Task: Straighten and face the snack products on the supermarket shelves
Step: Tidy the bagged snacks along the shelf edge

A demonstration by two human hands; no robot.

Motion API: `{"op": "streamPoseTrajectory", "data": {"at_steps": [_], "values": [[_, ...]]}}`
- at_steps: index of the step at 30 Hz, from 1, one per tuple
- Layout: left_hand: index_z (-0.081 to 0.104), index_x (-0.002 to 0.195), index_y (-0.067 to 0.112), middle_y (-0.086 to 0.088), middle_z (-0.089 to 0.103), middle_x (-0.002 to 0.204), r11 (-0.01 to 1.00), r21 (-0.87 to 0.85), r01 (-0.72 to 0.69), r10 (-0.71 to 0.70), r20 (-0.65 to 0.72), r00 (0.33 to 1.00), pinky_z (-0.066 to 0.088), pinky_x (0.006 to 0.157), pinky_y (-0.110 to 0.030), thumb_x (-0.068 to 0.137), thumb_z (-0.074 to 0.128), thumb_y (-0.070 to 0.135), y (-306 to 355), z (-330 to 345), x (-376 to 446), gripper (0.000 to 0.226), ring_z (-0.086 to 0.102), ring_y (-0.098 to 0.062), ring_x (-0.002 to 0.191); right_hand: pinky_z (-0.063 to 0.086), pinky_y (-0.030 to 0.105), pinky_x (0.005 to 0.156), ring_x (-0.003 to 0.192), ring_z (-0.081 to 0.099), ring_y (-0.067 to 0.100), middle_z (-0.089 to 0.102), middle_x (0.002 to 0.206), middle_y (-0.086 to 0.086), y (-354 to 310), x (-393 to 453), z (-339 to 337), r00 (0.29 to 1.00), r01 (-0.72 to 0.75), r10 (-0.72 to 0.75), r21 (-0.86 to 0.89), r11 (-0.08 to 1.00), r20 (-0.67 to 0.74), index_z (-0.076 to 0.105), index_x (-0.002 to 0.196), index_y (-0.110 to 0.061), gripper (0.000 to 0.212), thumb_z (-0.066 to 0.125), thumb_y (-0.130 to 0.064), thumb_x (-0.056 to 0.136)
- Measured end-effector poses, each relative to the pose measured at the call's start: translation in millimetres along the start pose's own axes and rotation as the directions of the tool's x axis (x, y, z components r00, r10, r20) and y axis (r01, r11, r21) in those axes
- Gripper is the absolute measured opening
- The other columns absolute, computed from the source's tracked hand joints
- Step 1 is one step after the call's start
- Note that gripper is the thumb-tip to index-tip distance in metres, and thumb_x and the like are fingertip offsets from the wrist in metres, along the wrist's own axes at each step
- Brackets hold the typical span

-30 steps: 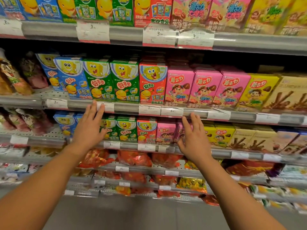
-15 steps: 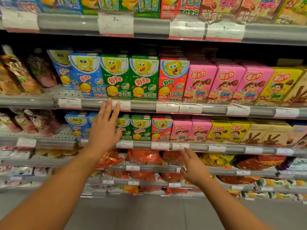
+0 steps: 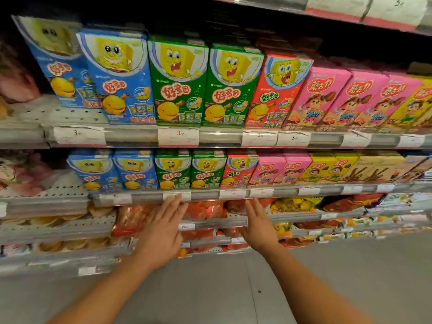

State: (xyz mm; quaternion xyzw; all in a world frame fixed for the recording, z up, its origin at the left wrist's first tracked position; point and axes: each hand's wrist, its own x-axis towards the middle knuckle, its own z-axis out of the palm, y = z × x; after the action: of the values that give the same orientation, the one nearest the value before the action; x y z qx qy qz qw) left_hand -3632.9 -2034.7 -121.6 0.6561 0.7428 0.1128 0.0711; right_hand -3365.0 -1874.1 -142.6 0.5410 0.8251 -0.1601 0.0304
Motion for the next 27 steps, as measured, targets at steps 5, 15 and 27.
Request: {"op": "streamPoseTrajectory", "data": {"at_steps": [5, 15, 27], "values": [[-0.020, 0.156, 0.028, 0.002, -0.035, 0.161, 0.997, 0.065, 0.037, -0.045, 0.129, 0.991, 0.002, 0.128, -0.049, 0.097, 0.052, 0.034, 51, 28, 36, 0.093, -0.027, -0.023, 0.152, 0.038, 0.042, 0.119, 0.157, 0.010, 0.026, -0.005, 0.171, -0.002, 19, -1, -5, 0.995, 0.093, -0.092, 0.037, 0.995, -0.022, 0.006, 0.163, -0.028, 0.086, 0.058, -0.043, 0.097], [-0.020, 0.158, 0.022, 0.003, -0.036, 0.163, 0.923, -0.035, 0.382, -0.380, 0.045, 0.924, 0.004, 0.124, -0.053, 0.090, 0.067, 0.041, 125, 86, 74, 0.112, -0.029, -0.033, 0.151, 0.047, 0.043, 0.100, 0.130, 0.054, 0.033, 0.040, 0.157, 0.009, 212, 36, -24, 0.987, -0.161, 0.158, 0.261, 0.952, 0.034, 0.041, 0.151, -0.014, 0.063, 0.067, -0.028, 0.095], [0.003, 0.163, 0.017, -0.006, -0.007, 0.171, 0.922, -0.036, 0.385, -0.387, -0.109, 0.916, 0.038, 0.111, -0.065, 0.079, 0.069, 0.041, 131, 110, 83, 0.111, 0.021, -0.046, 0.151, 0.052, 0.048, 0.080, 0.085, 0.060, 0.033, 0.060, 0.095, 0.018, 347, 142, -20, 0.869, -0.435, 0.420, 0.806, 0.401, 0.261, 0.053, 0.097, -0.011, 0.015, 0.068, -0.010, 0.096]]}}
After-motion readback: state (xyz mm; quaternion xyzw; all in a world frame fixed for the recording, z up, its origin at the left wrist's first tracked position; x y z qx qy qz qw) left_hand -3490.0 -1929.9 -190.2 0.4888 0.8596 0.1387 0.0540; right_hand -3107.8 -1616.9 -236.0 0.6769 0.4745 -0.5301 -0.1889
